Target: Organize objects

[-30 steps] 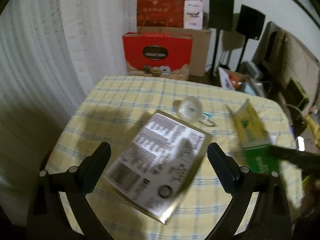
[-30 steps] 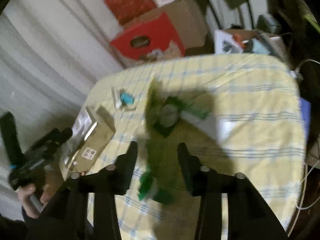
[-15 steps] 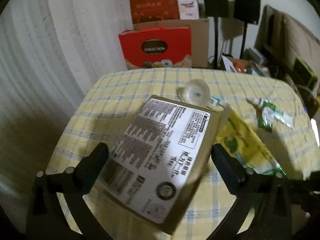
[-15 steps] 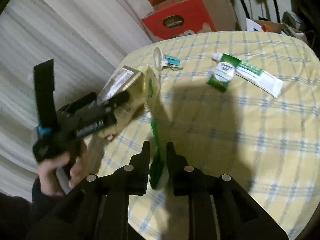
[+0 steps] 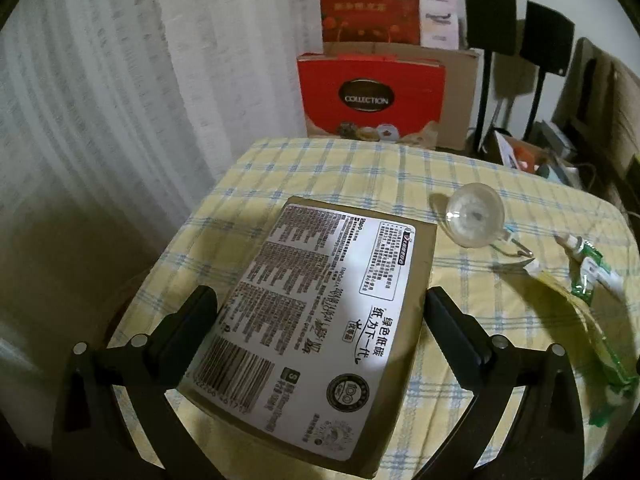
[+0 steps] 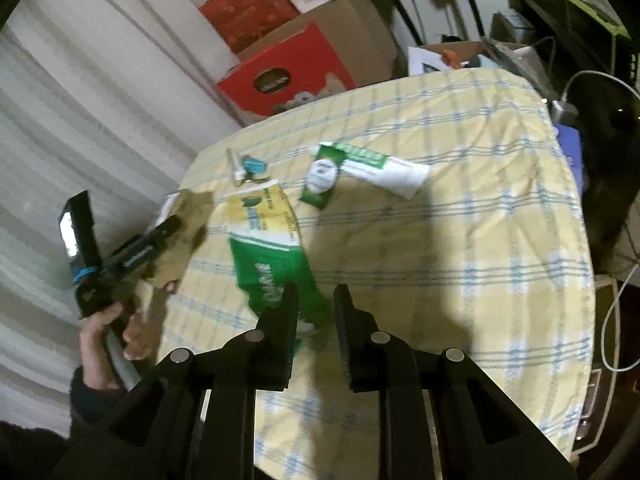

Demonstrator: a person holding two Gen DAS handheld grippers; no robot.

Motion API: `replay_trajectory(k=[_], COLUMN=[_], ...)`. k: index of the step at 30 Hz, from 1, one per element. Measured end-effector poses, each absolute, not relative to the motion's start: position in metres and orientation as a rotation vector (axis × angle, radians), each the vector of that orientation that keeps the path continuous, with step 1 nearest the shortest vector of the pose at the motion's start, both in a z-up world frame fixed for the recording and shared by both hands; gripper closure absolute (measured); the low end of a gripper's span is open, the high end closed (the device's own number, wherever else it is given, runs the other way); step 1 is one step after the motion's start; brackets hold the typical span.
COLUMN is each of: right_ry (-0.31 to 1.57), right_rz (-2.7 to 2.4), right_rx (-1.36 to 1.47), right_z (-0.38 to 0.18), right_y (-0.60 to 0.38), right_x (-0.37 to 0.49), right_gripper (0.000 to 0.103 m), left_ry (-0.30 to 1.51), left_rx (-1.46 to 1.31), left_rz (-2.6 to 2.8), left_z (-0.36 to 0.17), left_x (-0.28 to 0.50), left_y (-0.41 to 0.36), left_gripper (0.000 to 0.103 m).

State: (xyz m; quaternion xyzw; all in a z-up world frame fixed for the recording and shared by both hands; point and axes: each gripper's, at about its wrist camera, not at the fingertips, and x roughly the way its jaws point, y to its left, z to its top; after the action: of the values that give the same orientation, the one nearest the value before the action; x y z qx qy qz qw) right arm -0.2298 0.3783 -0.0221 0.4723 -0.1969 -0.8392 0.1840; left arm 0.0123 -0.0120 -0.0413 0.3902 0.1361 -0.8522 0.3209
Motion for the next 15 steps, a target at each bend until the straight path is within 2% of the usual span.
replay_trajectory(k=[8, 15], right_ry=[-0.535, -0.439], right_rz=[-2.312, -2.197], right_rx=[1.396, 1.325], right_z=[-0.044, -0.035], right_y=[0.354, 0.314], right_x=[-0.235, -0.223], right_gripper=[0.085, 0.085], left_ry=[0.359, 0.378], left_rx=[1.055, 1.040], left_rz=[-2.254, -2.244], left_z=[-0.028, -0.009], left_x=[0.027, 0.038], left_y=[0.000, 0.002], left_gripper=[0.001, 0.002])
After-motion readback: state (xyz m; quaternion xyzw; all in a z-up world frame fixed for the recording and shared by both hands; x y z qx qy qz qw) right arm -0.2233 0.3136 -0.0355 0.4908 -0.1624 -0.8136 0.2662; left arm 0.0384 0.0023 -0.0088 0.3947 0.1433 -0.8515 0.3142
